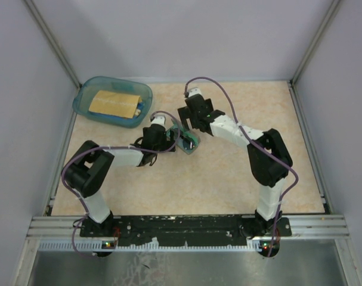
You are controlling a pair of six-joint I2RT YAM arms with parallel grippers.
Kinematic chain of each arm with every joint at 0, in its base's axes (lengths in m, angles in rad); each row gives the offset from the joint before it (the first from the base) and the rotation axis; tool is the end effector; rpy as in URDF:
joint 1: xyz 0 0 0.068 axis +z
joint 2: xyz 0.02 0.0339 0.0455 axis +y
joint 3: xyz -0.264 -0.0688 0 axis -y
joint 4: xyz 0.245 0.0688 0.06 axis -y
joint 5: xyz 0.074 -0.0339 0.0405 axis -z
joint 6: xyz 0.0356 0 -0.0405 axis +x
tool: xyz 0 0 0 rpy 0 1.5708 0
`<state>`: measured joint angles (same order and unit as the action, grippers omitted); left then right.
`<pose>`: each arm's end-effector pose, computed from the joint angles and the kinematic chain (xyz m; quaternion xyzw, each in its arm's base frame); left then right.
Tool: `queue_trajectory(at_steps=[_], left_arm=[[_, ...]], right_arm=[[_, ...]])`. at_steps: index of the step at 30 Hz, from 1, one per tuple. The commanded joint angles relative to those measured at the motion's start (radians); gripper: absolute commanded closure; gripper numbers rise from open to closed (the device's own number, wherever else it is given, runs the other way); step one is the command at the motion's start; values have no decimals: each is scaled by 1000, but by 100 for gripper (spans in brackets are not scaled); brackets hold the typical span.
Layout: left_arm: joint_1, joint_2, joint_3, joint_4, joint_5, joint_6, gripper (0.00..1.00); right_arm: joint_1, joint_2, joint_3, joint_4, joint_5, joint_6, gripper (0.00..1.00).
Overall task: Organize the sunglasses
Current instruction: Close the sunglasses case at the center of the board.
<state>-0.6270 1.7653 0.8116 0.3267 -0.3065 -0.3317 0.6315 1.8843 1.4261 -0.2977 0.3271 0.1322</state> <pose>0.2890 -0.1962 0.1441 0.0609 0.8809 -0.0866 0.4613 0.3506 0.2423 0.2362 -0.1613 0.8937 0.0070 0.4185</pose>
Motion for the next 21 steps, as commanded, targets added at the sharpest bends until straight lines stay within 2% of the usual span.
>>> queue_trajectory(at_steps=[1, 21], left_arm=[[-10, 34, 7, -18, 32, -19, 0], [-11, 30, 0, -18, 20, -24, 0]], right_arm=[[34, -20, -24, 16, -22, 6, 1], [69, -53, -116, 46, -71, 67, 1]])
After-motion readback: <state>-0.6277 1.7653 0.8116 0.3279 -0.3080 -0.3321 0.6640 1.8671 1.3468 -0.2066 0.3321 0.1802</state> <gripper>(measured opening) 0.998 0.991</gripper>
